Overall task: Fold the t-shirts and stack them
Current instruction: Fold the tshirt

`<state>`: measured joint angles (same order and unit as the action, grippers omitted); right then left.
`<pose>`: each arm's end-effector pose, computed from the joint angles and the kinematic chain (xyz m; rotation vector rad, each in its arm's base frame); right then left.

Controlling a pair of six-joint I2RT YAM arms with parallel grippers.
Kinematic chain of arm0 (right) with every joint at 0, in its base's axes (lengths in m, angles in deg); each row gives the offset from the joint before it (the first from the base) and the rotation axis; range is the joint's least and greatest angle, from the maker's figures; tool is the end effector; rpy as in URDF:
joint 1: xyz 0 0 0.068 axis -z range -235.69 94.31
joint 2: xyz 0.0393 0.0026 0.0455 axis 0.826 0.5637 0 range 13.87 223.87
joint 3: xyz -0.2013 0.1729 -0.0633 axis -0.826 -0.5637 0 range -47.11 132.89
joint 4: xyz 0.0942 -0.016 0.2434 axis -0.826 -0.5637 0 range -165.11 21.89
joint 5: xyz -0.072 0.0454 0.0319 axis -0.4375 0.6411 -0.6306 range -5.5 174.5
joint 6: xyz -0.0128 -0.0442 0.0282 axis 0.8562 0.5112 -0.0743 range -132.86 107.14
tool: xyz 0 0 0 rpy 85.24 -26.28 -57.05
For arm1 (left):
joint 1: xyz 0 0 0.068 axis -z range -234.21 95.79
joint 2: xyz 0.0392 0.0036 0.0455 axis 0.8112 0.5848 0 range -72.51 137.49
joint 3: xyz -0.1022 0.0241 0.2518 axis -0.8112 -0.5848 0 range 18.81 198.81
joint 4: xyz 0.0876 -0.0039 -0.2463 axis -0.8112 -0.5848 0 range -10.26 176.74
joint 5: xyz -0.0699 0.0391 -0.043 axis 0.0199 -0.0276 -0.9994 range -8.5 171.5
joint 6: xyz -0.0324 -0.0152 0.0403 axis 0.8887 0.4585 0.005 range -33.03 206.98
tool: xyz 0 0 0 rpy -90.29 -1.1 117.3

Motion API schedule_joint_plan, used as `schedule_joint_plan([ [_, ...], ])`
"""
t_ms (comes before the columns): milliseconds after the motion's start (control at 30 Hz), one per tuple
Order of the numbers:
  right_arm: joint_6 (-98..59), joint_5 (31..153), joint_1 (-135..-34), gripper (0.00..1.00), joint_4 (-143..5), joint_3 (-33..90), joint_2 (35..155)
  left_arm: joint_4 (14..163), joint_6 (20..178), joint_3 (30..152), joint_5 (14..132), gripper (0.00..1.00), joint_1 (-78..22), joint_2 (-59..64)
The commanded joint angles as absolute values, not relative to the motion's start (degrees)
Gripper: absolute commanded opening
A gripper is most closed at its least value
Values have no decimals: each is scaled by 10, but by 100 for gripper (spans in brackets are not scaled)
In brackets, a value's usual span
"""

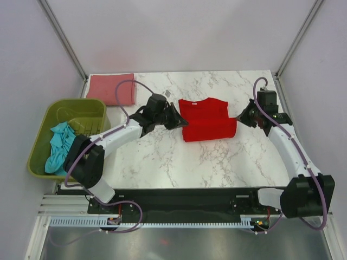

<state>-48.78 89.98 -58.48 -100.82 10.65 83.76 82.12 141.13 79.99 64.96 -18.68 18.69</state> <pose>0.2585 0.0160 0.2914 0.6362 2.3064 0.4377 0.2844 -0.2155 0.2454 -0.2081 2.4011 -1.1366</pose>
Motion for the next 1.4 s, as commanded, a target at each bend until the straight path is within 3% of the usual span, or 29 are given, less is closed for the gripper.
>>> schedule_joint_plan([
  [0, -473, 889, -583, 0, -968, 184, 896, 820, 1365, 886, 626, 2, -221, 222],
  [433, -456, 963, -584, 0, -890, 411, 1145, 821, 1318, 1092, 619, 2, -298, 403],
  [1033, -428, 939, -569, 0, -859, 620, 1400, 859, 1328, 1410, 586, 2, -345, 710],
  [1367, -418, 1017, -561, 0, -740, 649, 1449, 866, 1333, 1434, 609, 2, -362, 717],
])
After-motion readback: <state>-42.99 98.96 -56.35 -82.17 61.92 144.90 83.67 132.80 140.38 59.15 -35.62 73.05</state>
